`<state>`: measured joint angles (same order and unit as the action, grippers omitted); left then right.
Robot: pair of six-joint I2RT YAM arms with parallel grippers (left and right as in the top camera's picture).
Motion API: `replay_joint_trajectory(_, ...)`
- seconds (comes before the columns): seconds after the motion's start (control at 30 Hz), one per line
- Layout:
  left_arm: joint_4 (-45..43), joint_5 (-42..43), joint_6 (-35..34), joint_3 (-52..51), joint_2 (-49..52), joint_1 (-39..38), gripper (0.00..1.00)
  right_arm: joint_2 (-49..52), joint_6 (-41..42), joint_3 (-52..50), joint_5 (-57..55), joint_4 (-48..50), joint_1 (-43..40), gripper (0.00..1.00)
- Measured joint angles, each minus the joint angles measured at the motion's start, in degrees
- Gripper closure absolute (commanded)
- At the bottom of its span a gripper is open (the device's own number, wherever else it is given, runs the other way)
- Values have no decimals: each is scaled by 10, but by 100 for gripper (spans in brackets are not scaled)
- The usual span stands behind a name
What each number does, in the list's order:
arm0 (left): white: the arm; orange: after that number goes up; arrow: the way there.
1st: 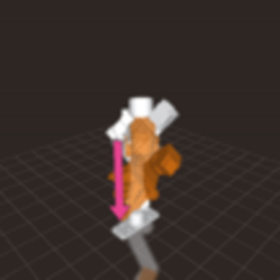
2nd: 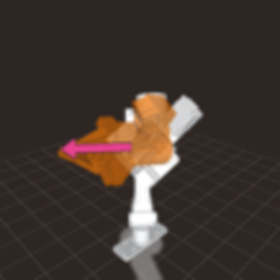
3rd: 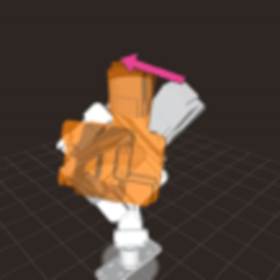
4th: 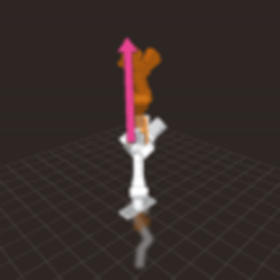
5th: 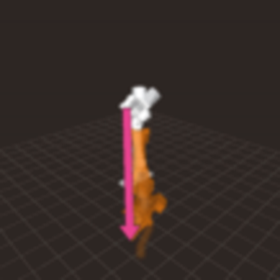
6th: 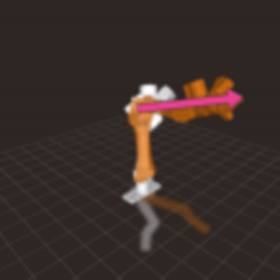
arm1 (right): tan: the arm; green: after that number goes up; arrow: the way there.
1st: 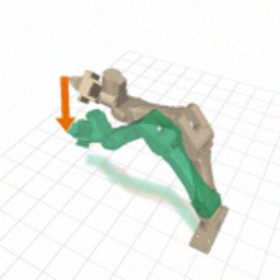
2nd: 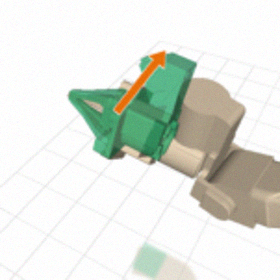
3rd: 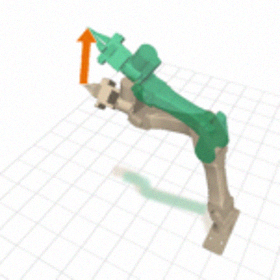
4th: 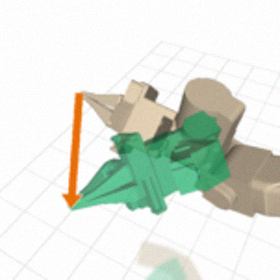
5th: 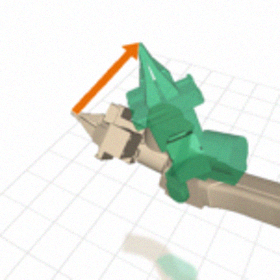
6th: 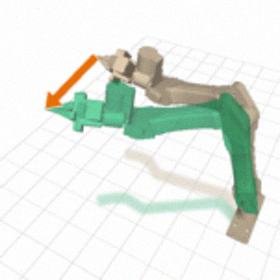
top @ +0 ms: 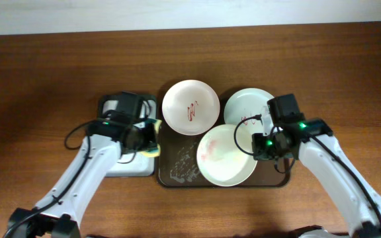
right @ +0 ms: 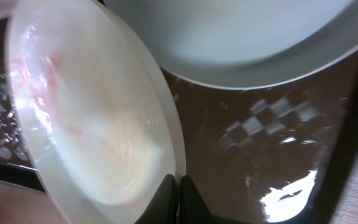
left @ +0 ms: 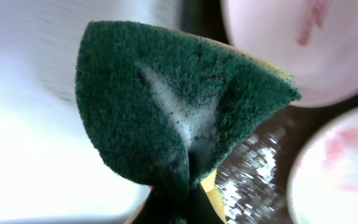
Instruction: Clean dirty plates on tray and stack at the side
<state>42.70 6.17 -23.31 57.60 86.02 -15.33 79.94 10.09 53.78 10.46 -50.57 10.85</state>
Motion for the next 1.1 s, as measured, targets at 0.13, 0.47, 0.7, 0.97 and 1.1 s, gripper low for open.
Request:
replay_joint_trajectory(0.13,1,-7,16,0,0,47,100,-50,0,0,-32,-9,0,96)
replay_joint_trajectory(0.47,7,-7,28,0,0,60,100,-12,-1,0,-31,-63,0,96)
replay_joint_trajectory(0.7,11,-7,28,0,0,60,100,110,0,0,-9,-31,0,96)
replay_joint_trajectory(0.97,15,-7,28,0,0,60,100,194,-2,1,7,-14,0,75)
replay_joint_trajectory(1.1,15,-7,28,0,0,60,100,194,-3,1,13,-14,0,69)
